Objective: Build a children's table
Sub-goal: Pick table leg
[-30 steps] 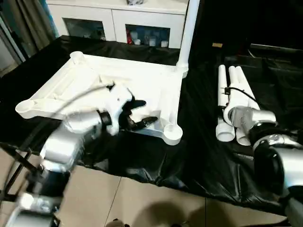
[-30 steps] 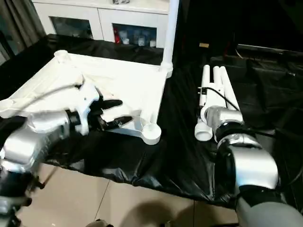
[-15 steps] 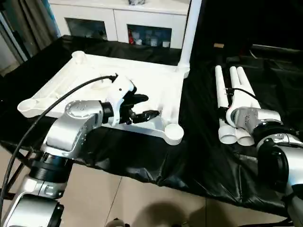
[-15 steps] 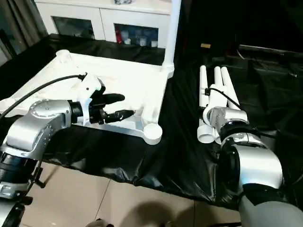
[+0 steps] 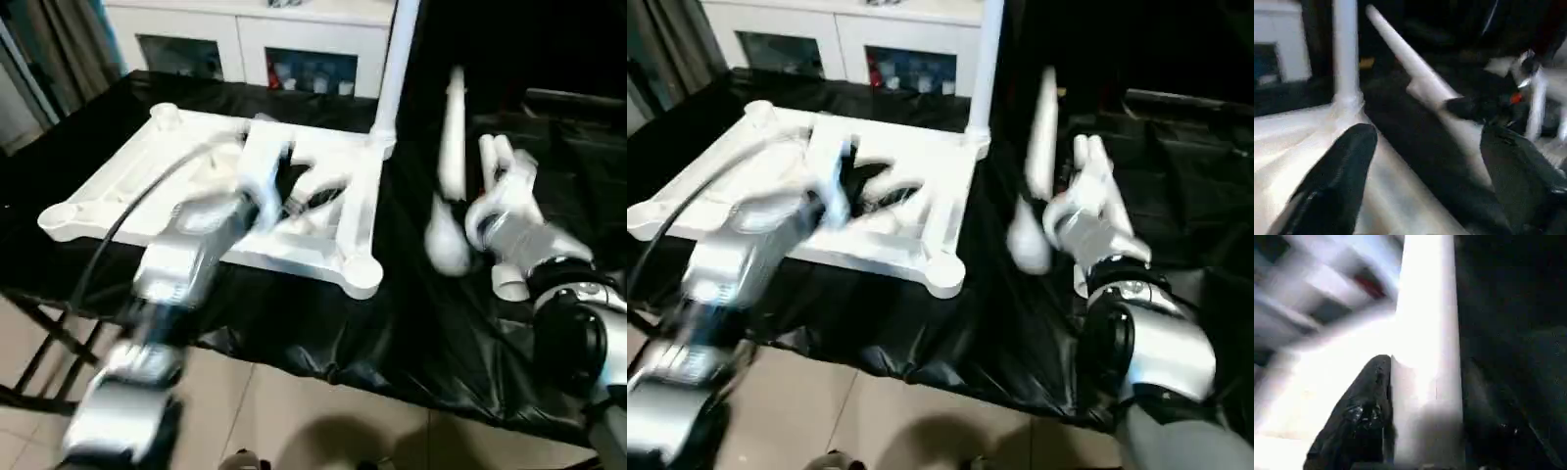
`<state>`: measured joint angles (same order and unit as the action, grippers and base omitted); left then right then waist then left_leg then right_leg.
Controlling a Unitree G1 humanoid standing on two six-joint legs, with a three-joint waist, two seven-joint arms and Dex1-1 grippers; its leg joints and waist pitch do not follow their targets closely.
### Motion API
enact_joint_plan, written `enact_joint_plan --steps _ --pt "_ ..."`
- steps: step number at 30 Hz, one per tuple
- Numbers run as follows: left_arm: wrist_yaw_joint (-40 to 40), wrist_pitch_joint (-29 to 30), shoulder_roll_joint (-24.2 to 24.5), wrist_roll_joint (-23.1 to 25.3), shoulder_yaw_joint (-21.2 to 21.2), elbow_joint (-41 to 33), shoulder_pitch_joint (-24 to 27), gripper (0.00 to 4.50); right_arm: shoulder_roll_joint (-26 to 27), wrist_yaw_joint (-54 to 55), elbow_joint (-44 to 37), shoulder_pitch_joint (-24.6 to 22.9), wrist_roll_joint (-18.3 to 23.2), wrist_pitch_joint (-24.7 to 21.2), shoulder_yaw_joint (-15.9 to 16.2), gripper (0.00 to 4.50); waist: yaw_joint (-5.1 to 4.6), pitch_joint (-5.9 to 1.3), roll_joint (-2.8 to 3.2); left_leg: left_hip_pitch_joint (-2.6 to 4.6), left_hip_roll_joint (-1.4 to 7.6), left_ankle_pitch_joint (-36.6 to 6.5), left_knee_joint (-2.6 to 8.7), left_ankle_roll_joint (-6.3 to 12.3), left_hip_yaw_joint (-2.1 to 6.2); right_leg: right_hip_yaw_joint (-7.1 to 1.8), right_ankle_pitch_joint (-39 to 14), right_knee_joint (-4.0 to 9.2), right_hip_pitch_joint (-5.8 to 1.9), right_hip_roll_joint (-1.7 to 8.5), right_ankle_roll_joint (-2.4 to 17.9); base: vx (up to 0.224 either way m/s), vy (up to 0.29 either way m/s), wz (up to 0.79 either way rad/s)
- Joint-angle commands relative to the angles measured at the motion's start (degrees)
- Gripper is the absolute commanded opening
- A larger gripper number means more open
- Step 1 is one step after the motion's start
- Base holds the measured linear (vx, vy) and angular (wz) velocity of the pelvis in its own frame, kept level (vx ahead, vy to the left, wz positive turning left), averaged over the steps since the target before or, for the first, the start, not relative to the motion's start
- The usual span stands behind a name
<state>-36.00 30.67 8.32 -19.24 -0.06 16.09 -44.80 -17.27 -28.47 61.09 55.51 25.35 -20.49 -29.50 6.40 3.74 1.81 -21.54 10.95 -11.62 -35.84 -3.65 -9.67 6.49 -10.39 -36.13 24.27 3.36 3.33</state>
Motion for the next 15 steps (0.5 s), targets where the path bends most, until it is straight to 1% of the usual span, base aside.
enact_joint_plan --steps 1,2,3,4,5,6,7,8,9,10,11,12,13,14,15 --pt "0.6 2.1 -0.6 -2.7 1.7 0.0 -1.2 3.91 0.3 -6.0 -9.2 -2.9 4.6 -3.8 -0.7 1.82 0.76 -5.66 -0.20 -0.21 1.89 1.2 2.42 9.85 0.57 -3.11 2.0 2.99 -4.84 4.65 13.6 0.000 0.000 0.00" --pt "0.6 2.1 -0.6 -2.7 1.7 0.0 -1.2 4.18 0.3 -6.0 -9.2 -2.9 4.6 -3.8 -0.7 1.81 1.08 -5.63 -0.29 -0.25 1.85 1.5 2.39 10.27 0.50 -3.05 0.5 3.36 -4.85 4.72 12.9 0.000 0.000 0.00" --pt "1.0 3.1 -1.6 -3.9 2.3 0.5 -2.4 4.26 0.8 -7.8 -15.6 -5.9 7.1 -6.7 -0.3 1.81 1.16 -5.50 0.09 -0.21 1.75 1.7 2.39 10.14 0.51 -3.08 -0.4 3.53 -4.80 4.59 12.4 0.000 0.000 0.00" --pt "1.4 4.4 -2.6 -5.2 3.0 1.4 -3.6 4.29 1.2 -9.5 -21.7 -9.0 9.9 -9.2 -0.1 1.81 1.65 -5.74 0.17 0.10 2.12 1.6 2.31 9.96 0.56 -3.02 -1.8 3.71 -4.58 4.78 11.8 0.000 0.000 0.00" --pt "1.7 5.7 -3.6 -6.5 3.7 2.3 -4.6 4.29 1.6 -10.5 -26.3 -11.4 12.2 -11.1 0.0 1.80 2.27 -5.86 0.15 0.20 2.25 2.5 2.30 9.85 0.62 -3.01 -1.5 3.57 -4.55 4.69 11.2 0.000 0.000 0.00" --pt "1.7 5.7 -3.6 -6.5 3.7 2.3 -4.6 4.29 1.6 -10.5 -26.3 -11.4 12.2 -11.1 0.0 1.80 2.27 -5.86 0.15 0.20 2.25 2.5 2.30 9.85 0.62 -3.01 -1.5 3.57 -4.55 4.69 11.2 0.000 0.000 0.00" --pt "1.3 8.3 -5.7 -9.8 5.4 3.0 -6.3 4.29 2.4 -12.5 -35.9 -16.6 17.3 -14.9 0.6 1.80 2.60 -5.76 -0.06 0.00 2.26 2.5 2.38 9.68 0.66 -2.99 -1.8 3.88 -4.63 4.65 10.7 0.000 0.000 0.00" --pt "1.3 8.3 -5.7 -9.8 5.4 3.0 -6.3 4.29 2.4 -12.5 -35.9 -16.6 17.3 -14.9 0.6 1.80 3.16 -5.93 0.09 0.24 2.53 2.2 2.35 9.42 0.75 -2.96 -2.2 3.72 -4.40 4.91 11.0 0.000 0.000 0.00" --pt "1.3 9.3 -6.2 -10.6 6.0 3.1 -6.7 4.29 2.6 -13.1 -38.4 -17.9 18.6 -16.0 0.8 1.80 3.09 -5.81 0.05 0.02 2.58 1.8 2.47 9.27 0.75 -2.88 -3.4 3.90 -4.45 4.95 10.8 0.000 0.000 0.00" --pt "2.2 11.6 -7.2 -12.6 7.4 3.4 -7.8 4.29 3.4 -14.6 -44.1 -20.8 21.1 -18.0 1.0 1.80 3.36 -5.64 -0.07 -0.01 2.35 0.7 2.49 8.33 0.56 -2.82 -6.2 4.35 -4.49 4.92 9.9 0.000 0.000 0.00" --pt "2.2 11.6 -7.2 -12.6 7.4 3.4 -7.8 4.29 3.4 -14.6 -44.1 -20.8 21.1 -18.0 1.0 1.80 3.65 -5.57 -0.05 -0.07 2.20 -0.3 2.58 7.58 0.55 -2.83 -8.7 4.62 -4.50 5.03 9.1 0.000 0.000 0.00" --pt "3.3 13.5 -8.3 -15.0 9.0 4.1 -8.9 4.29 4.2 -15.5 -50.3 -23.6 24.5 -20.5 1.3 1.80 3.66 -5.43 1.23 -0.07 2.08 -0.7 2.57 7.09 0.62 -2.80 -10.1 4.84 -4.38 4.95 8.4 0.000 0.000 0.00" --pt "3.9 14.9 -9.0 -16.3 9.9 4.5 -9.5 4.29 4.6 -15.8 -54.0 -25.3 26.6 -22.1 1.7 1.80 3.54 -5.27 0.45 0.08 2.08 -2.2 2.79 6.81 0.55 -2.72 -12.4 5.56 -4.44 4.85 7.1 0.000 0.000 0.00" --pt "4.1 15.7 -9.3 -17.1 10.3 4.6 -9.8 4.29 4.7 -16.1 -55.8 -26.2 27.5 -22.8 2.2 1.80 3.50 -5.20 0.56 0.02 1.81 -2.6 2.93 6.50 0.59 -2.59 -14.4 5.84 -4.51 4.82 6.1 0.000 0.000 0.00" --pt "4.2 16.5 -9.8 -18.0 10.7 4.5 -10.0 4.29 4.8 -16.6 -57.3 -27.1 28.2 -23.5 2.9 1.80 3.41 -5.15 0.54 0.01 1.70 -2.8 2.96 6.32 0.52 -2.61 -15.4 6.01 -4.48 4.73 5.4 0.000 0.000 0.00"
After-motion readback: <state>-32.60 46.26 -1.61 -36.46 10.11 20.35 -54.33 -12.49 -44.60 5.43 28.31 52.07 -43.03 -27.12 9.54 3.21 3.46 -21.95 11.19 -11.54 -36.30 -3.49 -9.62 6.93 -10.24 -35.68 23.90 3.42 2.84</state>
